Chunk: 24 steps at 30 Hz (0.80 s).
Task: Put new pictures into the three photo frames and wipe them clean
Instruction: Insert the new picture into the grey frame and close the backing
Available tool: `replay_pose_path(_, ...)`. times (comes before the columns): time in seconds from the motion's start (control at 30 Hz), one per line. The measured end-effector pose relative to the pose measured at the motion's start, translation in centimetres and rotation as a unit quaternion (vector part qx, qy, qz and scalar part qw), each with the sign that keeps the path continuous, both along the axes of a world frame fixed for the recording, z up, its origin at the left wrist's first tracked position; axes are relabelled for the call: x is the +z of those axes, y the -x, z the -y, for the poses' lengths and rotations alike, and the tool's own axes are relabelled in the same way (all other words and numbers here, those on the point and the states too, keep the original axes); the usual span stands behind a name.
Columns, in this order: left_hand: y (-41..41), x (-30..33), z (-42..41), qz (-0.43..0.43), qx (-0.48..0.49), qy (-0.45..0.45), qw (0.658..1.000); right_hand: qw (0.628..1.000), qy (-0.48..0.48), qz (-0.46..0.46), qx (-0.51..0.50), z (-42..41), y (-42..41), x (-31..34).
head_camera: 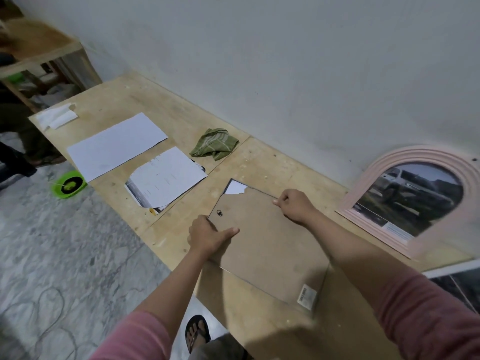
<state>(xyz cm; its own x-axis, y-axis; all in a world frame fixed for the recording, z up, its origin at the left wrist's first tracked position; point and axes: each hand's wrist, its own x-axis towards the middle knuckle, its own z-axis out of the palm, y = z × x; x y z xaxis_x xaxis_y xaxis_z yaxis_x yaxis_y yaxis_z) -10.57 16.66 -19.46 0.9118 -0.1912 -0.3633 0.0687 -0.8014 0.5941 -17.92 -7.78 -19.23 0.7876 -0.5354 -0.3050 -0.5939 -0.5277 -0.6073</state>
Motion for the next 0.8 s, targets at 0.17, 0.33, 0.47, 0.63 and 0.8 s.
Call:
replay_pose_path(0.17,1.1,-0.7,0.3,0.076,-0.054,-0.05,0.994,0.994,0.1,0.019,0.026,-2.1,3.0,-1.1)
replay_pose_path(0.33,2.6,-1.8,0.1,0.169,-0.133,-0.064,0.974,0.982,0.177,-0.031,0.052,-8.1,8.5,-2.8)
replay_pose_path(0.47,4.3,-2.9,0.6,0.19,-0.286,-0.104,0.933,0.972,0.226,-0.058,-0.007,-11.5,11.4,-4.1)
replay_pose_path(0.63,4.5,-4.0,0.7,0.214,-0.345,-0.144,0.903,0.968,0.241,-0.071,-0.021,-11.6,11.7,-4.6)
replay_pose_path(0.8,4.5,-4.0,1.0,0.205,-0.347,-0.144,0.904,0.972,0.224,-0.06,-0.027,-11.4,11.5,-4.6)
